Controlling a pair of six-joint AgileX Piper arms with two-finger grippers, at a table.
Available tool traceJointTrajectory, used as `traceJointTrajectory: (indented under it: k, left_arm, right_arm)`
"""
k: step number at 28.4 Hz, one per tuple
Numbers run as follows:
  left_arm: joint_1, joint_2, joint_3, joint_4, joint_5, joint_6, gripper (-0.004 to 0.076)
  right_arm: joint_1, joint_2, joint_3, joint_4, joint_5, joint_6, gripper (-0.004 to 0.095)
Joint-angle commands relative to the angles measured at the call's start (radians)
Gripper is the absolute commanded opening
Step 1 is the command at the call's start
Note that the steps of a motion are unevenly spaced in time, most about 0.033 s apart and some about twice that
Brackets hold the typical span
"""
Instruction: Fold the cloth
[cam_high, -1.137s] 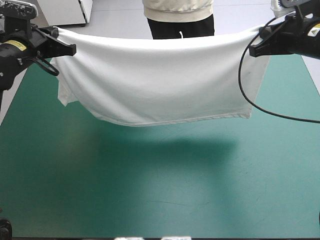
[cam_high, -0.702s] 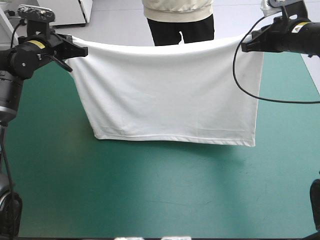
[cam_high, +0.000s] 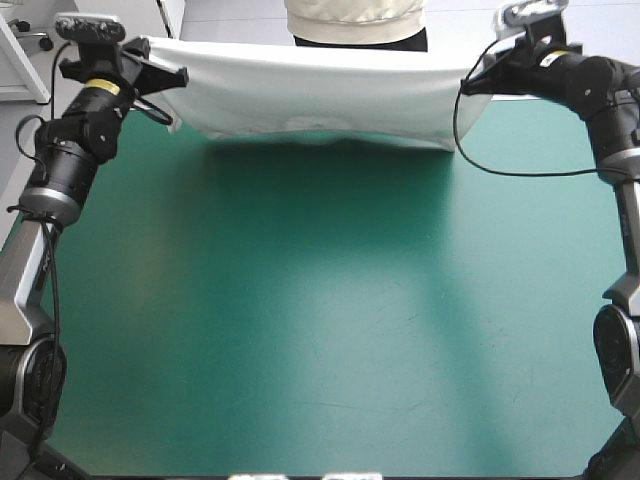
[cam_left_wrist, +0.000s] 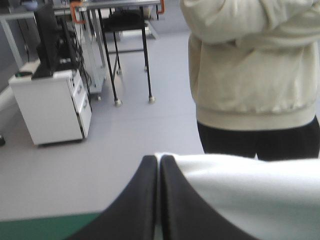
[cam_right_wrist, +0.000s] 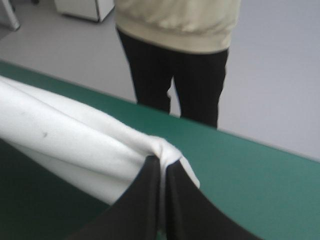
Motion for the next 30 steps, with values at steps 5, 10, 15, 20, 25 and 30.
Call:
traceJointTrajectory:
  k: [5, 10, 15, 20, 25, 30]
  left_arm:
    - [-0.011, -0.127, 0.415, -0.082, -0.192, -0.003, -0.0009]
    - [-0.011, -0.158, 0.541, -0.080, -0.043, 0.002, -0.0009]
    - [-0.011, -0.158, 0.562, -0.080, 0.276, 0.052, -0.0009]
    - [-0.009, -0.158, 0.562, -0.044, 0.542, 0.096, -0.0009]
    - [-0.009, -0.158, 0.572, -0.009, 0.688, 0.096, -0.0009]
    - [-0.009, -0.158, 0.580, 0.006, 0.800, 0.107, -0.0009]
  right_arm:
    - [-0.010, -0.073, 0.347, 0.170, -0.038, -0.157, -0.0011]
    - [-0.010, -0.093, 0.467, 0.163, 0.070, -0.106, -0.0011]
    - [-0.010, -0.122, 0.589, 0.137, 0.158, -0.047, -0.0006]
    - [-0.010, -0.181, 0.678, 0.050, 0.194, 0.020, -0.0005]
    - [-0.010, -0.216, 0.757, -0.008, 0.243, 0.047, -0.0005]
    - [-0.010, -0.267, 0.859, -0.097, 0.239, 0.100, -0.0003]
